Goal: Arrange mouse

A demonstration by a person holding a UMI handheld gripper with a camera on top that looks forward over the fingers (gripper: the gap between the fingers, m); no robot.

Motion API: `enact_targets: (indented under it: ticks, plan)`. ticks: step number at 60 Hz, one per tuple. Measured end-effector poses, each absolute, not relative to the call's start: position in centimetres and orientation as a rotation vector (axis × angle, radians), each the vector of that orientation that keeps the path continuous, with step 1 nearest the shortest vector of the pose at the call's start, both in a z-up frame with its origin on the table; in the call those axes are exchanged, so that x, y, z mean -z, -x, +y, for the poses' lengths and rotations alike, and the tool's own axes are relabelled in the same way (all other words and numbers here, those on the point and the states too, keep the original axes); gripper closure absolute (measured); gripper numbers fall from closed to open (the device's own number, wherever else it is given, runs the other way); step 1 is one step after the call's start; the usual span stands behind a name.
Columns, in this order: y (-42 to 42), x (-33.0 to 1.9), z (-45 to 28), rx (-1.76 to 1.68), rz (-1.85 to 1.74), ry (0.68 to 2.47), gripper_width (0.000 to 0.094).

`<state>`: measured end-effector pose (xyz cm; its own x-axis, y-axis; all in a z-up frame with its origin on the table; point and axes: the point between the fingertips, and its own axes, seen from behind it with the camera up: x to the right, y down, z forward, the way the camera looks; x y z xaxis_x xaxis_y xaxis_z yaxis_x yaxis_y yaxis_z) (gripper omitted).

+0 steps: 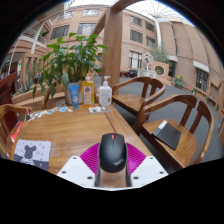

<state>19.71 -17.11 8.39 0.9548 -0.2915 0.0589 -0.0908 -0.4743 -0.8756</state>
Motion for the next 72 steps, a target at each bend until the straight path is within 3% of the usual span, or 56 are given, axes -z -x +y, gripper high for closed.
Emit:
enact_targets:
  ticks: [10, 17, 24, 28, 37, 47, 55, 64, 72]
  plan:
    - [-15.3, -22.9, -12.6, 0.168, 0.251, 1.806, 0.0593]
    - [-7.3, -27.0, -10.5, 0.055, 0.156, 1.749, 0.0595]
    - [2.1, -22.5, -9.1, -0.060, 0.030, 1.848, 0.0595]
    - [6.7, -16.1, -9.1, -0.101, -0.037, 1.938, 0.0595]
    - [13.4, -5.3, -11.3, -0.145, -0.151, 2.155, 0.0591]
    - [15.6, 1.3, -13.8, -0.128, -0.202, 2.283, 0.0538]
    - [15.4, 0.7, -14.3, -0.114, -0.204, 2.288, 0.0447]
    - [14.8, -3.9, -15.8, -0.108, -0.180, 2.222, 0.0066]
    - [14.2, -8.5, -18.4, -0.078, -0.157, 2.159, 0.0081]
